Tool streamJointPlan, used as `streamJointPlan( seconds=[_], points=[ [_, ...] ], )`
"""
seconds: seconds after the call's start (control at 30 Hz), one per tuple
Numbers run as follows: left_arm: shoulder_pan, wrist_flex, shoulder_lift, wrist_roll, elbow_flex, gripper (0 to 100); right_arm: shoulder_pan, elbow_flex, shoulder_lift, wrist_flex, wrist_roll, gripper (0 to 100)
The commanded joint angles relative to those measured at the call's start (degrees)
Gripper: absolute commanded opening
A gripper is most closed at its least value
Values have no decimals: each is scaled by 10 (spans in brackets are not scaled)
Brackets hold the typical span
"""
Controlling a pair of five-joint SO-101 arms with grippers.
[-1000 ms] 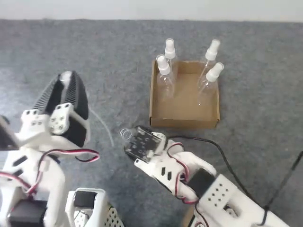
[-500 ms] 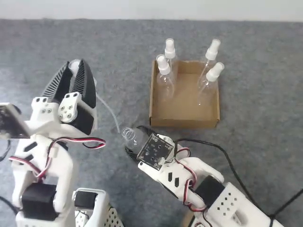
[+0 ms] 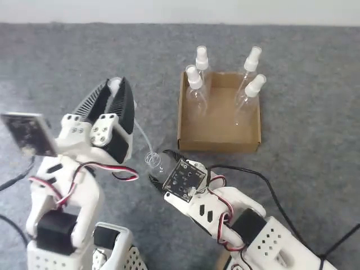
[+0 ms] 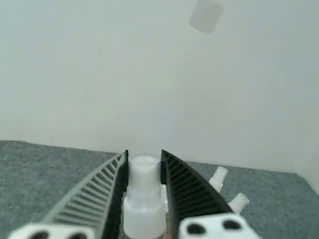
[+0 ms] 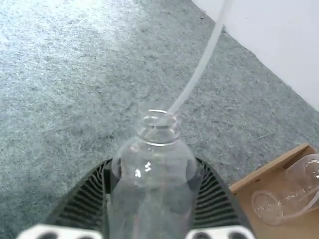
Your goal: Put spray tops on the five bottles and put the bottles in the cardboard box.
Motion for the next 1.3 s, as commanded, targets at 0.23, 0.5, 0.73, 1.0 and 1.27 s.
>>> streamJointPlan(
  seconds=[0.23,0.5,0.73,1.0,1.27],
  points=[
    [15,43,-3,-14,93,12,72,-11,-16,-22,-50,6],
    [134,-11,-3,-56,210,12,84,-9,-17,-24,-71,6],
    [125,-11,-3,-57,263,12,86,-8,-18,-24,-73,6],
    [117,-12,-3,-54,262,12,86,20,-18,-80,-73,6],
    [122,-7,-3,-53,233,12,86,37,-18,-115,-69,6]
  ],
)
